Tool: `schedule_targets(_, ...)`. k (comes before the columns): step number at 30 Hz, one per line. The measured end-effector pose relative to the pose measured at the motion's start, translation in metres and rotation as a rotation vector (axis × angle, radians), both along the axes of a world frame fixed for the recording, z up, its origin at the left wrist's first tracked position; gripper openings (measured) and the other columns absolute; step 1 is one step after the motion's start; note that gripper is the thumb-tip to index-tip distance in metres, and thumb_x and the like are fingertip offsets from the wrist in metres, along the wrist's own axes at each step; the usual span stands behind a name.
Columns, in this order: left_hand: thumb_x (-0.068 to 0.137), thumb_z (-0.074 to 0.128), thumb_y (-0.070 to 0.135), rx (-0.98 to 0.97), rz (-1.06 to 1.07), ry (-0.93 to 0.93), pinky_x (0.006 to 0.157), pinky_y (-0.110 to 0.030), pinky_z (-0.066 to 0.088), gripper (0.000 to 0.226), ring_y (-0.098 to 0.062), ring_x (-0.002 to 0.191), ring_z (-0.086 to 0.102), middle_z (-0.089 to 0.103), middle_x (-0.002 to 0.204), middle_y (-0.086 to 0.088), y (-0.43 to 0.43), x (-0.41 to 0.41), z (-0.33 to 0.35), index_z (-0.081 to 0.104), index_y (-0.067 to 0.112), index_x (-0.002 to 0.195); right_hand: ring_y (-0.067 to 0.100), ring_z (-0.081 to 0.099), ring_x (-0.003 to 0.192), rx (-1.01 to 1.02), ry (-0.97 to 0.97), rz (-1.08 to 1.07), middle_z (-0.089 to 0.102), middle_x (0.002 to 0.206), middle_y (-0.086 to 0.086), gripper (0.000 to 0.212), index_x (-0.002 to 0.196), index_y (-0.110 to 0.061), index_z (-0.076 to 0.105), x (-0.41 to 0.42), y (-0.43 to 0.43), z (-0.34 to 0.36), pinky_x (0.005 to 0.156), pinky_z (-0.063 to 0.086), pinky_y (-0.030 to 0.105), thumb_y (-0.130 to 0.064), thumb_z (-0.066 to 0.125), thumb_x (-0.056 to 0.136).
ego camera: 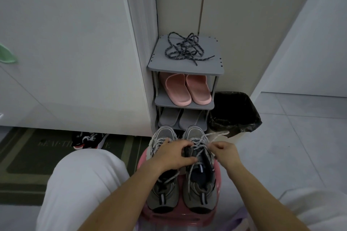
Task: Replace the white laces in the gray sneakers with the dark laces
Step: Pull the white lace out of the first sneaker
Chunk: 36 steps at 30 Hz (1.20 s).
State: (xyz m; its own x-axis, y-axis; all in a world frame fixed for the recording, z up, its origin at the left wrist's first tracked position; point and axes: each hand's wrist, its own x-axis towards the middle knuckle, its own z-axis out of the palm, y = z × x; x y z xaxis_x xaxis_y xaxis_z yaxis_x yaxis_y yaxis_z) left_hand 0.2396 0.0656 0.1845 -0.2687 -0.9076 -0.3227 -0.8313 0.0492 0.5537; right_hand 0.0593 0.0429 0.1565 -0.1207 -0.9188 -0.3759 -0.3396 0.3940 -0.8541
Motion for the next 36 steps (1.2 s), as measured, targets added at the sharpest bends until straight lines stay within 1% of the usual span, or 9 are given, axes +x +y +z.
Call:
schedule_targets(4,0.082,0.059,0.057,0.005,0.004,0.007,0.114,-0.040,0.021,0.061,-0.013,0.119,0.048,0.055,0.131,0.007,-0.002,0.002,-0.007,0.045,0.032,0.136,0.014,0.041,0.053,-0.054,0.073,0.000,0.051,0.055,0.005,0.024,0.069,0.000,0.067,0.001,-0.002,0.003,0.054,0.036,0.024,-0.017,0.068,0.085)
schedule_targets(6,0.082,0.059,0.058,-0.002,-0.003,0.004,0.114,-0.039,0.021,0.061,-0.012,0.117,0.049,0.056,0.130,0.007,-0.002,0.002,-0.008,0.045,0.033,0.135,0.018,0.041,0.057,-0.114,0.046,-0.096,0.049,0.058,0.009,0.021,0.074,0.005,0.066,-0.004,-0.008,0.010,0.057,0.036,0.026,-0.012,0.065,0.087)
schedule_targets(11,0.081,0.059,0.058,0.001,0.004,0.005,0.113,-0.038,0.022,0.061,-0.012,0.114,0.050,0.057,0.127,0.007,-0.003,0.002,-0.013,0.045,0.034,0.135,0.013,0.046,0.059,-0.220,-0.025,-0.335,0.054,0.064,0.003,0.015,0.089,-0.003,0.068,-0.017,-0.017,0.023,0.064,0.039,0.027,-0.018,0.062,0.089)
schedule_targets(16,0.080,0.059,0.059,-0.007,-0.003,0.000,0.114,-0.040,0.020,0.061,-0.010,0.114,0.052,0.057,0.128,0.009,-0.005,0.002,-0.017,0.045,0.035,0.134,0.020,0.042,0.061,-0.069,0.006,-0.066,0.051,0.063,0.010,0.023,0.078,0.002,0.068,-0.004,-0.006,0.012,0.061,0.037,0.030,-0.020,0.067,0.086)
schedule_targets(19,0.080,0.060,0.059,-0.014,-0.001,-0.008,0.113,-0.041,0.021,0.060,-0.011,0.115,0.051,0.057,0.128,0.009,-0.005,0.001,-0.016,0.046,0.034,0.134,0.013,0.038,0.050,-0.014,0.014,0.039,0.047,0.047,-0.002,0.028,0.060,-0.004,0.062,0.002,-0.001,0.005,0.054,0.036,0.026,-0.018,0.070,0.083)
schedule_targets(22,0.081,0.060,0.057,-0.010,0.008,-0.003,0.112,-0.036,0.023,0.060,-0.012,0.114,0.050,0.057,0.128,0.008,-0.003,0.002,-0.012,0.045,0.033,0.134,0.014,0.041,0.052,-0.030,0.056,0.067,0.049,0.052,0.004,0.028,0.063,0.001,0.062,0.000,-0.004,0.008,0.053,0.035,0.025,-0.017,0.069,0.084)
schedule_targets(24,0.082,0.060,0.055,0.000,0.016,0.005,0.111,-0.033,0.023,0.059,-0.013,0.115,0.048,0.056,0.128,0.007,-0.002,0.002,-0.010,0.045,0.034,0.135,0.019,0.044,0.060,-0.070,0.045,-0.008,0.053,0.061,0.010,0.026,0.068,0.004,0.064,-0.006,-0.010,0.014,0.056,0.036,0.026,-0.014,0.067,0.085)
schedule_targets(29,0.083,0.060,0.054,0.009,0.021,-0.002,0.112,-0.034,0.022,0.059,-0.014,0.116,0.047,0.056,0.128,0.006,-0.002,0.002,-0.008,0.044,0.033,0.136,0.018,0.052,0.068,-0.170,-0.142,-0.298,0.062,0.073,0.011,0.017,0.070,-0.012,0.065,-0.022,-0.023,0.031,0.071,0.043,0.029,-0.015,0.065,0.087)
schedule_targets(36,0.083,0.060,0.054,0.030,0.030,0.010,0.115,-0.037,0.019,0.059,-0.014,0.117,0.046,0.056,0.128,0.005,-0.002,0.001,-0.007,0.043,0.035,0.136,0.008,0.053,0.062,-0.254,-0.280,-0.472,0.060,0.068,0.004,0.009,0.089,-0.007,0.068,-0.026,-0.022,0.028,0.059,0.045,0.017,-0.014,0.062,0.089)
